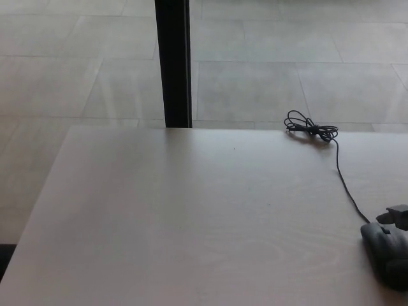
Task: The robot uses its right fingers to click on the left button of the black mouse placed on the table.
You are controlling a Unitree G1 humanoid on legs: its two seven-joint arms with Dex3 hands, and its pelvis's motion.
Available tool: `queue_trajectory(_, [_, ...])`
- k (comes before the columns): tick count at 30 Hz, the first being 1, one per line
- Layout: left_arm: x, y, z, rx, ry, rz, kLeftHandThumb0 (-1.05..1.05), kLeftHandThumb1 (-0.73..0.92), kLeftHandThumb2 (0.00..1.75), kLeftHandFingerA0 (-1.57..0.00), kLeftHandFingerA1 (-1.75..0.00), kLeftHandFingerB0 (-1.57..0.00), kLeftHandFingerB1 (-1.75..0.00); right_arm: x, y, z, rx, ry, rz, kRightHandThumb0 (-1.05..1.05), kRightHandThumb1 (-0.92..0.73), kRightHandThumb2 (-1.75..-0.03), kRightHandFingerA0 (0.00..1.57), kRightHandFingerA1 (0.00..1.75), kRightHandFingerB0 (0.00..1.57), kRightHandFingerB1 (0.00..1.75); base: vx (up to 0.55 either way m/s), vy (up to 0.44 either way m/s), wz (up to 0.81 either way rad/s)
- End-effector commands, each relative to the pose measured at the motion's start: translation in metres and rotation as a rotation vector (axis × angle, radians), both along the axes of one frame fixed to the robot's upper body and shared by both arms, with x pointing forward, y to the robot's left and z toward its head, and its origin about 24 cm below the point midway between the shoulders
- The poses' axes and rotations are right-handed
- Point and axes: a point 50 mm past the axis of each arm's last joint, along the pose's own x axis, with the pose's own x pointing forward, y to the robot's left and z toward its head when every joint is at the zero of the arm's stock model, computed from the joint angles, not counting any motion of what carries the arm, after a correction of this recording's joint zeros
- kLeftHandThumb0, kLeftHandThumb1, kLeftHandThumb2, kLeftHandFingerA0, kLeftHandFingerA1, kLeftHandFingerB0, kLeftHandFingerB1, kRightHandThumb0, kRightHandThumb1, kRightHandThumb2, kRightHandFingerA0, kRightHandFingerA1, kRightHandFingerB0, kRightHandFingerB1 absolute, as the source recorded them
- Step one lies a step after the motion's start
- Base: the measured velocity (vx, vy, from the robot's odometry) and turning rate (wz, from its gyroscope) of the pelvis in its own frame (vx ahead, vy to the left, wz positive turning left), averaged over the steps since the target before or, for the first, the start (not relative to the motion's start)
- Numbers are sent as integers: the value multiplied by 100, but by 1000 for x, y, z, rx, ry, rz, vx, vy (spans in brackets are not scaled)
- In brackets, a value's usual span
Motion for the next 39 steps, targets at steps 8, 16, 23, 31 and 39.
queue_trajectory(8, [0,7,7,33,-23,18,-75,86,66,-82,-52,-67,-50,6,-2,3,-65,-40,15,-82,-92,-68,40,48,47,37,0,0,0])
queue_trajectory(16, [-1,7,8,30,-28,18,-75,86,66,-84,-54,-68,-51,7,5,0,-11,-19,23,-77,-89,-67,39,47,45,37,0,0,0])
queue_trajectory(23, [-4,6,6,26,-13,20,-75,87,66,-83,-52,-67,-49,9,3,0,5,-13,-7,-70,-68,-108,32,56,39,53,0,0,0])
queue_trajectory(31, [-3,5,5,23,-25,18,-78,88,66,-84,-54,-67,-50,7,-1,-3,0,-4,-21,-79,-90,-68,39,50,46,37,0,0,0])
queue_trajectory(39, [-2,6,6,29,-18,5,-77,90,67,-80,-53,-65,-50,8,3,-7,-7,14,-5,-80,-90,-67,40,49,46,37,0,0,0])
